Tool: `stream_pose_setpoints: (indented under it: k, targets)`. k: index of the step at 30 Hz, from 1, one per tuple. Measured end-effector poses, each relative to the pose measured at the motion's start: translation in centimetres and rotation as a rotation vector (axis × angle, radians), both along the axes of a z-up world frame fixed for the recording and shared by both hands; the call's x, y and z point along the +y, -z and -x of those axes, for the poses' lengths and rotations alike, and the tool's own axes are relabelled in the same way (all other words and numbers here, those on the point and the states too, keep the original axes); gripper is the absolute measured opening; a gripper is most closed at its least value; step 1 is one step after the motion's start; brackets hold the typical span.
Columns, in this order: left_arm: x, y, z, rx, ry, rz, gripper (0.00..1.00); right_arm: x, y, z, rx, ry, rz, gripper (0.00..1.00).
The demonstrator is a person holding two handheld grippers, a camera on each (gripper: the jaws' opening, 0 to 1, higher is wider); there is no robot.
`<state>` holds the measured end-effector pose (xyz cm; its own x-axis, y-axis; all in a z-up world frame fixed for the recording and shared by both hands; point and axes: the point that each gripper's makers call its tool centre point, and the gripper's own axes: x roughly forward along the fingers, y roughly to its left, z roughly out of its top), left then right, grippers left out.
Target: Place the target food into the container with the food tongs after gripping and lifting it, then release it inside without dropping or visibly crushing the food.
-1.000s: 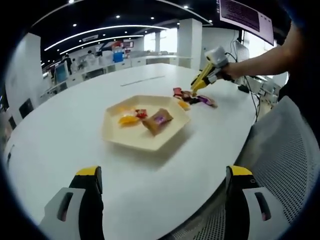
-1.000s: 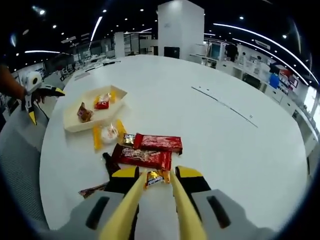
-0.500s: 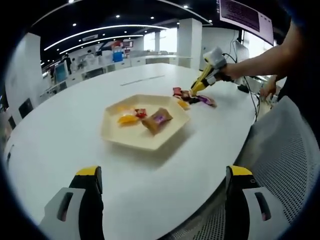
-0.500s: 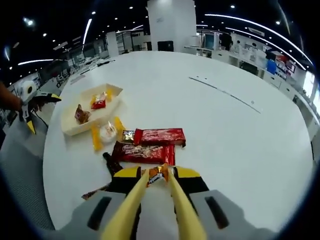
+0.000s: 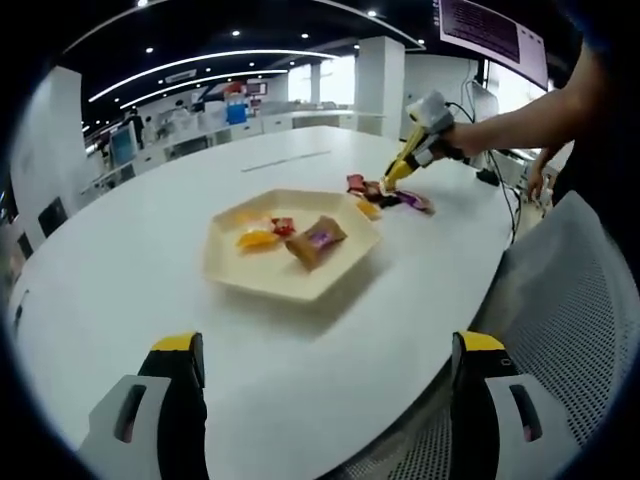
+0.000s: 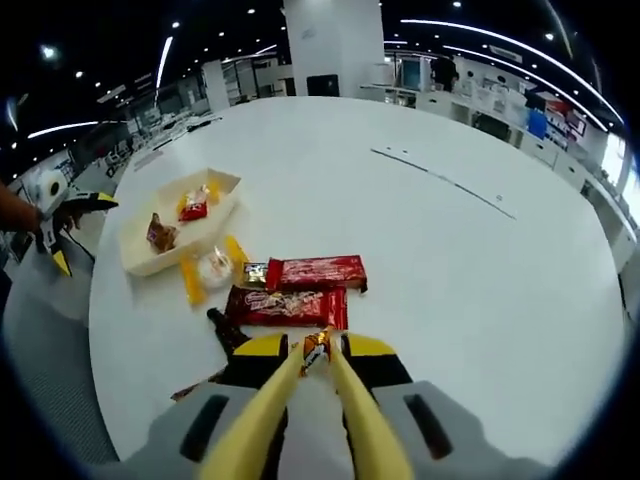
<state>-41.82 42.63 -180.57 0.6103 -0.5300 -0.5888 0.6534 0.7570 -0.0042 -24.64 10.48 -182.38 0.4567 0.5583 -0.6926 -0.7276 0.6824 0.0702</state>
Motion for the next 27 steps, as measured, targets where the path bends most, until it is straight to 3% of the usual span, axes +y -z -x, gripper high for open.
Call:
stream_pose_setpoints:
  k: [13,27]
  targets:
    - [0.0,-0.4,-0.2,-0.019,-0.009,0.015,0.99,-0.3,-4.4,-1.9,-0.056,0.018,-0.008,0.20]
    - [0.2,-0.4,-0.3,-0.019,-0.016,0.014,0.99,-0.6,-6.3,-2.5,-0.081,0.042,-0.005,0.21]
